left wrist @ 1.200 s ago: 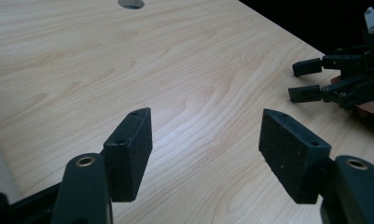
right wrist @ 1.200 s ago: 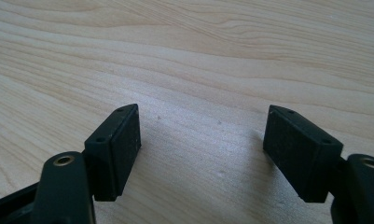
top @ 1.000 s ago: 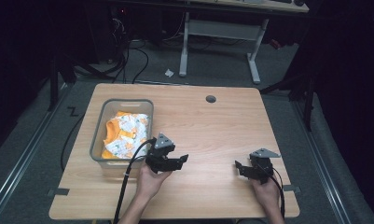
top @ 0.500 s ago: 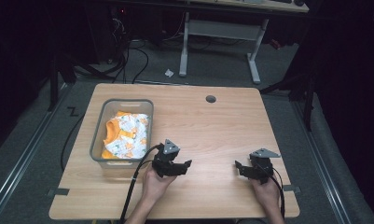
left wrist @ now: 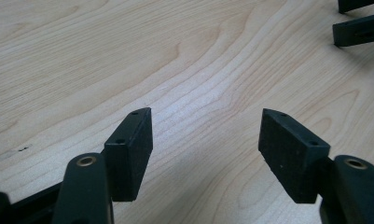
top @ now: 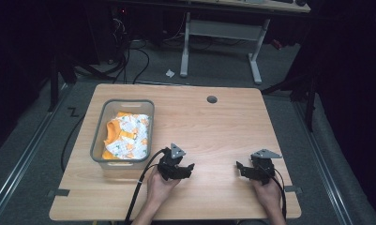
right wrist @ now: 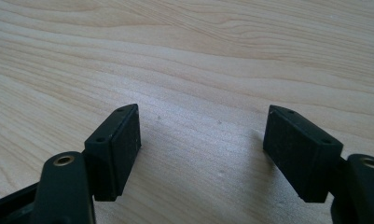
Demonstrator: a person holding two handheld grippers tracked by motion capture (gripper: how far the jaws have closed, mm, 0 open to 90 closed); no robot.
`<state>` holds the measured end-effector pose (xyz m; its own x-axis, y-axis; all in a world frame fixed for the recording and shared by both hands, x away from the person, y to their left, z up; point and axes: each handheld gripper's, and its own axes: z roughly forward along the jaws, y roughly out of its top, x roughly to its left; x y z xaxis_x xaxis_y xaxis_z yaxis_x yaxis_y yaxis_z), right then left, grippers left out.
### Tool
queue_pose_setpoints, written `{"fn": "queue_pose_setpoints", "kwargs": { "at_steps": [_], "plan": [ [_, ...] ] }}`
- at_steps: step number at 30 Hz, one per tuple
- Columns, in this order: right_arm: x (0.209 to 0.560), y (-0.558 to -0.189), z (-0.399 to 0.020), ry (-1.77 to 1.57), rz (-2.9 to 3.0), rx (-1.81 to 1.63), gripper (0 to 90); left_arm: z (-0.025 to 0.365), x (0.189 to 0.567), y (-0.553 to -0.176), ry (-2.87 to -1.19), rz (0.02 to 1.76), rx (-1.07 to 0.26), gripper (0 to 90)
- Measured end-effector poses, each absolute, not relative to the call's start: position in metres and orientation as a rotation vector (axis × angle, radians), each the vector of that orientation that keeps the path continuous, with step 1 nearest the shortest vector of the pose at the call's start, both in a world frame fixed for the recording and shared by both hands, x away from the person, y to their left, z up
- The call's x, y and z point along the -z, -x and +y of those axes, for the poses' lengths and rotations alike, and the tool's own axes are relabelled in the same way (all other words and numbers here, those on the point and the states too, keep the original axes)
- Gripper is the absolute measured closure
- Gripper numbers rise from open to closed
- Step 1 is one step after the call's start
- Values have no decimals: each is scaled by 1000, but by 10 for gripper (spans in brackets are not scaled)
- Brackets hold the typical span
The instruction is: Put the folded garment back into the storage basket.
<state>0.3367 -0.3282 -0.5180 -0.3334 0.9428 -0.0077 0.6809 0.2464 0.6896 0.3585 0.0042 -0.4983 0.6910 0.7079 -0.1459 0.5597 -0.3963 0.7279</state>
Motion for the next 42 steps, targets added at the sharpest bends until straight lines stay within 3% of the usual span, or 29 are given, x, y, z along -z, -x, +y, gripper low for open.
{"fn": "queue_pose_setpoints", "kwargs": {
  "at_steps": [30,42],
  "plan": [
    [518,-337,-328,-1481,2102,-834,277,-1,519,-361,-2164,992,-404,357],
    [518,-337,-328,-1482,2102,-835,277,3,524,-360,-2125,1028,-389,321]
  ]
}}
